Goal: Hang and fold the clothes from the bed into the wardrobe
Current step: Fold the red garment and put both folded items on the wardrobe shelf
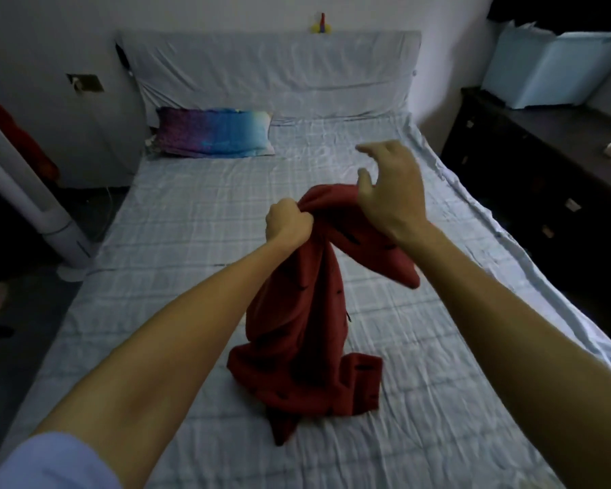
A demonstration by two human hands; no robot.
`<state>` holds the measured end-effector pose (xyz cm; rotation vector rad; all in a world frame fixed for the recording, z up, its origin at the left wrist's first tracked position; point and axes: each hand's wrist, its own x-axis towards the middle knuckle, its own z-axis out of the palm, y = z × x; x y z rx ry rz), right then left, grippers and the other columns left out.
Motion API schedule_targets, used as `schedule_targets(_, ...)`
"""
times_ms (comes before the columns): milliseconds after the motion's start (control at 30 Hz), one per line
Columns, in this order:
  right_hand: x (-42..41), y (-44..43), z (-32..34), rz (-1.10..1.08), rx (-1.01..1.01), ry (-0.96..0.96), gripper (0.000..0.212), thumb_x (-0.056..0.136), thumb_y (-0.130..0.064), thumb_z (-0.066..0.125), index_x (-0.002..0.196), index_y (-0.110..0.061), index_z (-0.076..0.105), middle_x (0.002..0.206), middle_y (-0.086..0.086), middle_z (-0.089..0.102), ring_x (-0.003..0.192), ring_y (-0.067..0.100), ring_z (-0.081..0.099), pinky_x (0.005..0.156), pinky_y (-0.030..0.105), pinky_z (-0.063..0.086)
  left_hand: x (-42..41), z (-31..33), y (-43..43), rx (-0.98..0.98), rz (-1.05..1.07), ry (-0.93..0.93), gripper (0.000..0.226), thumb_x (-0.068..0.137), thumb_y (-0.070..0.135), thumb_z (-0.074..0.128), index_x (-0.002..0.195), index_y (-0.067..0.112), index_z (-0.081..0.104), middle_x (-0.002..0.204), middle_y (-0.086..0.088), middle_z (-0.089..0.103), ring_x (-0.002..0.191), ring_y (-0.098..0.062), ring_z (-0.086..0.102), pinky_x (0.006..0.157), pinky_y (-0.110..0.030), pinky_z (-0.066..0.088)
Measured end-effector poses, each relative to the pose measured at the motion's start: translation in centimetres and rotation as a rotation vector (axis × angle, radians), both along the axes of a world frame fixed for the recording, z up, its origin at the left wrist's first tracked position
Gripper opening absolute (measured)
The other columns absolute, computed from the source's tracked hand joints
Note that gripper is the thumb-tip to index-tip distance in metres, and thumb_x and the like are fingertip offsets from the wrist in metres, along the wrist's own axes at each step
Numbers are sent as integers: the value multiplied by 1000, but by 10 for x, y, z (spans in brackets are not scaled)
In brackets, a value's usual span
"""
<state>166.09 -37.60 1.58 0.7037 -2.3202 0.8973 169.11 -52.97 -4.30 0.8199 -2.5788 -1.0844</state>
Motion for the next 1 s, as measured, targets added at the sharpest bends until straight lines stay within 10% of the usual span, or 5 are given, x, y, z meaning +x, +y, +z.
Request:
schedule_targets(267, 60, -17, -89, 56, -42, -275, 7, 80, -20, 56, 86, -17, 58, 87, 0, 59, 78, 20, 56, 69, 41, 48, -10, 6, 20, 63, 49, 3, 19, 81, 11, 51, 94, 3, 63, 99, -14, 65, 89, -31, 61, 61, -31, 40)
schedule_targets(467, 94, -35, -140, -79, 5, -768, 65, 80, -50, 65, 127, -14, 40, 122, 4, 51, 105, 23, 56, 79, 36, 49, -1, 10, 32, 130, 42, 57, 27, 81, 7, 47, 107, 6, 56, 104, -10, 61, 92, -26, 58, 65, -32, 44)
schedule_targets(700, 79, -35, -134, -147, -63, -758, 11, 89, -29, 53, 87, -22, 60, 73, -4, 62, 72, 20, 63, 65, 36, 51, 13, 5, 30, 143, -43, 113, 32, 84, 5, 46, 114, 12, 56, 106, -6, 62, 88, -18, 55, 69, -27, 42)
schedule_targets(867, 78, -36, -125, -65, -260, -761, 17, 92, -31, 51, 83, -19, 58, 71, -5, 63, 65, 12, 60, 61, 33, 46, 26, -2, 20, 157, -335, 134, 29, 90, 20, 56, 119, 19, 59, 109, -2, 67, 95, -14, 61, 84, -27, 50)
schedule_targets(1000, 66, -24, -115, -137, -381, -757, 26, 94, -32, 52, 98, -9, 64, 96, 2, 67, 91, 17, 62, 87, 33, 44, 53, -42, -15, 17, -305, 118, 34, 94, 35, 51, 123, 18, 57, 119, -2, 64, 111, -15, 58, 94, -29, 45)
